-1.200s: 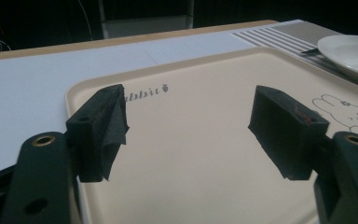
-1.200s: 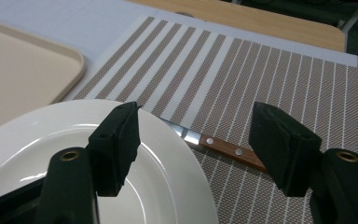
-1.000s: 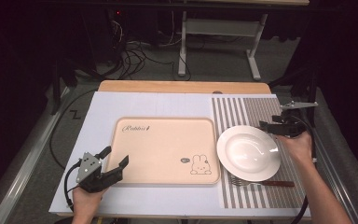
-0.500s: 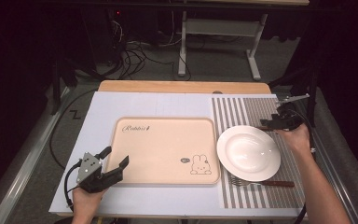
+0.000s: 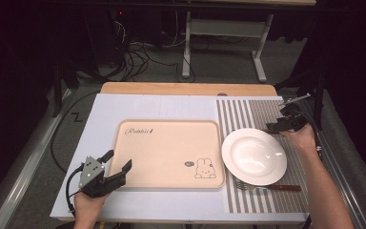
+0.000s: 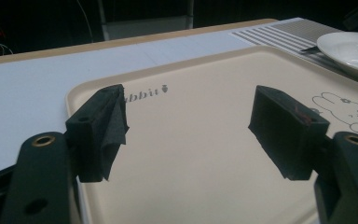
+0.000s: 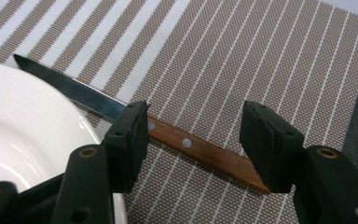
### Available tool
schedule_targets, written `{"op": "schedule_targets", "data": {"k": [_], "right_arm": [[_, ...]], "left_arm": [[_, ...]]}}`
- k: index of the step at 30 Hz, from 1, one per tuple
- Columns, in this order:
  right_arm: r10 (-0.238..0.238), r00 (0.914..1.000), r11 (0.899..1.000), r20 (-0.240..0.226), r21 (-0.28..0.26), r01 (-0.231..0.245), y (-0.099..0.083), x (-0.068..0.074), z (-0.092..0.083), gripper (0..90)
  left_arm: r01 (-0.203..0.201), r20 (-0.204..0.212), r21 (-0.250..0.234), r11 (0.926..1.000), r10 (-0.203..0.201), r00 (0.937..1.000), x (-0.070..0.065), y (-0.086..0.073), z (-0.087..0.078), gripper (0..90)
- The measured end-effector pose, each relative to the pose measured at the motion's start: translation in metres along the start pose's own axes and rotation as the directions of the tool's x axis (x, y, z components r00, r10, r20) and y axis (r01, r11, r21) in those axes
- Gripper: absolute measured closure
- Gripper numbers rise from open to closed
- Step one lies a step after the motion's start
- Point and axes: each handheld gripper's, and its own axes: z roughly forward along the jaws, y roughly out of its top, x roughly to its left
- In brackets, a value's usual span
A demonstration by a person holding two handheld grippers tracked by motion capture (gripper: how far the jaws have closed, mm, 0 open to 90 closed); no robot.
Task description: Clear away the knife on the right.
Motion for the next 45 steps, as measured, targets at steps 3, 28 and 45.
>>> {"op": "schedule_targets", "data": {"k": [3,28,45], "right_arm": [[0.011,0.9999,0.999,-0.009,0.033,-0.010,-0.003,-0.004,0.005,44.4],[-0.012,0.9969,0.997,-0.078,0.078,0.018,-0.005,-0.002,0.021,45.0],[-0.037,0.9968,0.991,-0.071,0.123,0.045,-0.011,0.000,0.022,59.3]], "left_arm": [[-0.005,-0.001,0.001,1.0000,0.005,1.0000,-0.001,0.000,0.000,28.2],[-0.001,-0.001,0.008,1.0000,0.001,1.0000,-0.003,-0.001,0.002,28.0],[0.001,0.001,0.007,1.0000,-0.001,1.0000,-0.003,-0.001,0.002,27.9]]}}
